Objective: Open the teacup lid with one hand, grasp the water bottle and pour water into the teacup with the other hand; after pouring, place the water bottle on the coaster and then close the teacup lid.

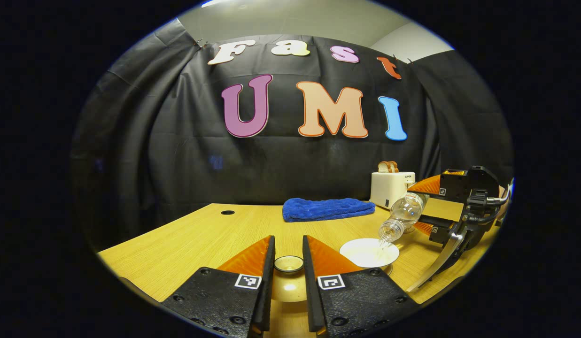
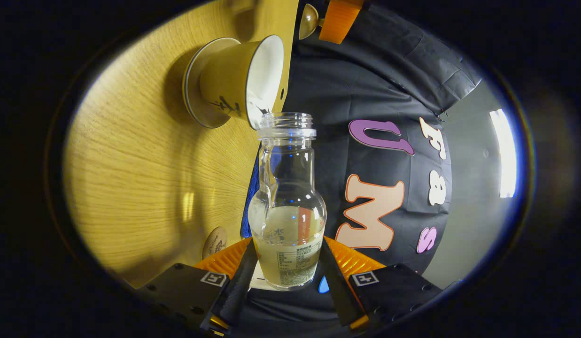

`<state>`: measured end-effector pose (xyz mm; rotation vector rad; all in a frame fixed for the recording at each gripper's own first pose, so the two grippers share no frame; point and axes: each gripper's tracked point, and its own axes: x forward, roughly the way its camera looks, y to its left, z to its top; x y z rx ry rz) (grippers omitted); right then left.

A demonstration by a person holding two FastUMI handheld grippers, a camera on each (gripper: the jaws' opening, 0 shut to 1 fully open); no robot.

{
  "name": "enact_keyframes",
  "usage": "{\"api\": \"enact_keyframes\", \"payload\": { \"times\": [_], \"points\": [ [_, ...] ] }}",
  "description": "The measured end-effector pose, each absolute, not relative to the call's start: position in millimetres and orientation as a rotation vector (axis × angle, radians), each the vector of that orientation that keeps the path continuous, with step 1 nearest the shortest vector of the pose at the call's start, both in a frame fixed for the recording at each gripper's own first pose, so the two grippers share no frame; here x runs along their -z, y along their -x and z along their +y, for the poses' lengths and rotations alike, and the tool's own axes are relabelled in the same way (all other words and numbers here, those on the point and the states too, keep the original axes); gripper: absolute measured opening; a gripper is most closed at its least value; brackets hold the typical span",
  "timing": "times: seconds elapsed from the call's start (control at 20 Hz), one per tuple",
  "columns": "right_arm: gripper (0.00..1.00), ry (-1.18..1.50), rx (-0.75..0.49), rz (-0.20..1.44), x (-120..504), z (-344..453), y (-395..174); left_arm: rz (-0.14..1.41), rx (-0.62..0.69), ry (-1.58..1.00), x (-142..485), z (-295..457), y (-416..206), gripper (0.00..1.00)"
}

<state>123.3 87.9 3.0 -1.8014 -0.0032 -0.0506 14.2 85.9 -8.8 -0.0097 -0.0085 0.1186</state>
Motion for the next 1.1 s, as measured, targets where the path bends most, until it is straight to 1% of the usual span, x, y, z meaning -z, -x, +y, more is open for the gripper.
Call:
{"api": "enact_keyframes", "payload": {
  "times": [0.55,0.75,1.1],
  "points": [
    [0.81,1.913,0.102,-0.123,-35.9,96.5,-121.7,-0.008,-0.118,0.010,8.7,84.9,-11.9,0.29],
    [0.80,1.932,0.106,-0.159,-47.4,97.0,-120.8,-0.008,-0.119,0.010,9.1,84.0,-10.9,0.29],
    [0.81,1.974,0.117,-0.208,-67.0,107.3,-121.9,-0.008,-0.118,0.011,8.6,83.6,-12.3,0.29]
  ]
}}
